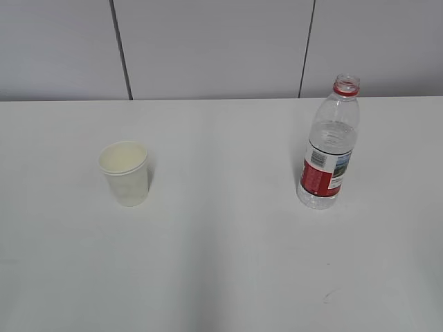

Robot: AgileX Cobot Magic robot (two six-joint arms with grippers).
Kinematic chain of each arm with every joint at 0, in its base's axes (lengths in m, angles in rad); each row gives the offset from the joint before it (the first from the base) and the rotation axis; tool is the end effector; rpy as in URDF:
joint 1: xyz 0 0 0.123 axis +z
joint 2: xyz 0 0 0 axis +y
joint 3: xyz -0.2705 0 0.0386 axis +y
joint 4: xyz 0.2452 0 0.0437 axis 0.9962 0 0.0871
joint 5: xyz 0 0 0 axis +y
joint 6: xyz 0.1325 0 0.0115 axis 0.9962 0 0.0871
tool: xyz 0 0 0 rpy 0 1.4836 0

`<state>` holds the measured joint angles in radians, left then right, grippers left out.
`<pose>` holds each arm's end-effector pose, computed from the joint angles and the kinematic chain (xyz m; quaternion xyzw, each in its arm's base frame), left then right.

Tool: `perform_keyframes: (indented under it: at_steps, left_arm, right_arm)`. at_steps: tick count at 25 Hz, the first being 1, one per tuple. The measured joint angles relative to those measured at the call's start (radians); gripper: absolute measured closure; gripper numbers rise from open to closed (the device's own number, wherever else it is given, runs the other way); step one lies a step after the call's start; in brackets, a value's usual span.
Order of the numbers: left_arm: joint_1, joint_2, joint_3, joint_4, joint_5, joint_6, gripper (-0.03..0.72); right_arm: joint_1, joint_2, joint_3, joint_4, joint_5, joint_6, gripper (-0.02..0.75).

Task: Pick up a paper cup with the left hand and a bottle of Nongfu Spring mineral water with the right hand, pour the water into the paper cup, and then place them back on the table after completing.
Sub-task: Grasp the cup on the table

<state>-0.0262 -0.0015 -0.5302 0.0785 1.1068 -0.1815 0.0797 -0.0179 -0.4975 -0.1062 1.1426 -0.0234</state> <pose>0.0361 0.0084 0.2611 -0.0695 0.8535 -0.0145 0.5163 0.0352 -0.0101 0.2477 -0.0402 0.8680 -0.0390 0.4935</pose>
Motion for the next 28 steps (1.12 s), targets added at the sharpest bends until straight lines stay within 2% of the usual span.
perform_keyframes:
  at_steps: [28]
  left_arm:
    - [0.000, 0.000, -0.002, 0.011, -0.007, 0.000, 0.440]
  right_arm:
    - [0.000, 0.000, 0.000, -0.013, 0.000, 0.000, 0.238]
